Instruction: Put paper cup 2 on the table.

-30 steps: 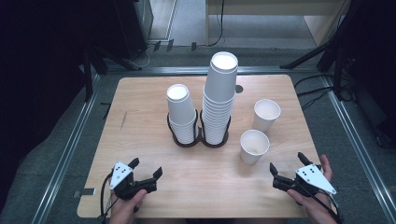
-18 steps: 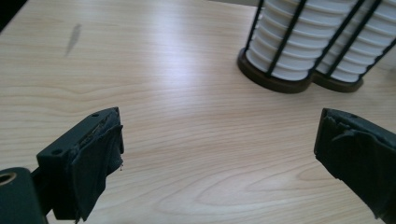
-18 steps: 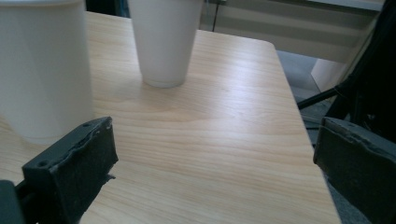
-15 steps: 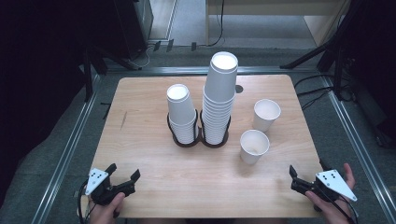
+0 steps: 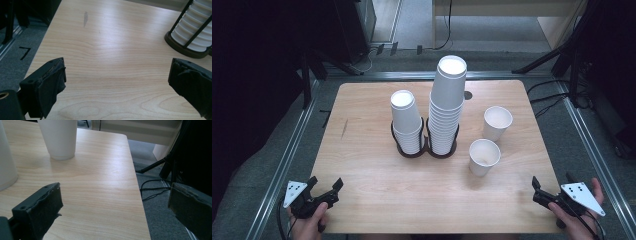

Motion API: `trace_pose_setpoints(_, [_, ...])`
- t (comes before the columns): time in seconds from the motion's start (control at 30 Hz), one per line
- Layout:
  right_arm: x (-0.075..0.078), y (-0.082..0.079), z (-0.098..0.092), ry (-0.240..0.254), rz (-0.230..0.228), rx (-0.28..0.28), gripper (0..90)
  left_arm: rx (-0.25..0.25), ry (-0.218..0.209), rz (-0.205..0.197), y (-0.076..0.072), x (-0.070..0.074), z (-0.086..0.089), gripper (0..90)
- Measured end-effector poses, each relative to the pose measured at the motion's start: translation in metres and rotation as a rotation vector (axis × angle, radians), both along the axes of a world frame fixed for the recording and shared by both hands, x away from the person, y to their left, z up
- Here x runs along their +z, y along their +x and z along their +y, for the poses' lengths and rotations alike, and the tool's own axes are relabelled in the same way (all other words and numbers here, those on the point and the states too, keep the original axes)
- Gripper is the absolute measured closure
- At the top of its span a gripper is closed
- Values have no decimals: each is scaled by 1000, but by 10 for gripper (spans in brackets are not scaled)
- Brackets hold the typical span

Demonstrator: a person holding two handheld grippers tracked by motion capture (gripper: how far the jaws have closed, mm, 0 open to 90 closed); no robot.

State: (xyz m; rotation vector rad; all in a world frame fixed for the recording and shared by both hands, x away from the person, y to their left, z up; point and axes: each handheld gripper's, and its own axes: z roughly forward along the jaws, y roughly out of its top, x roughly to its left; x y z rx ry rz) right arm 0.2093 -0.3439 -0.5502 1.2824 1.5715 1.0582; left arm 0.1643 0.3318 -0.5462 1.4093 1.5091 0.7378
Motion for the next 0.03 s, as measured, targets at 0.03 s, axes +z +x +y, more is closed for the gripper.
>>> trace_pose_setpoints(0.03, [1, 0, 1, 4, -2, 4, 0, -3, -2, -1, 1, 0, -2, 16])
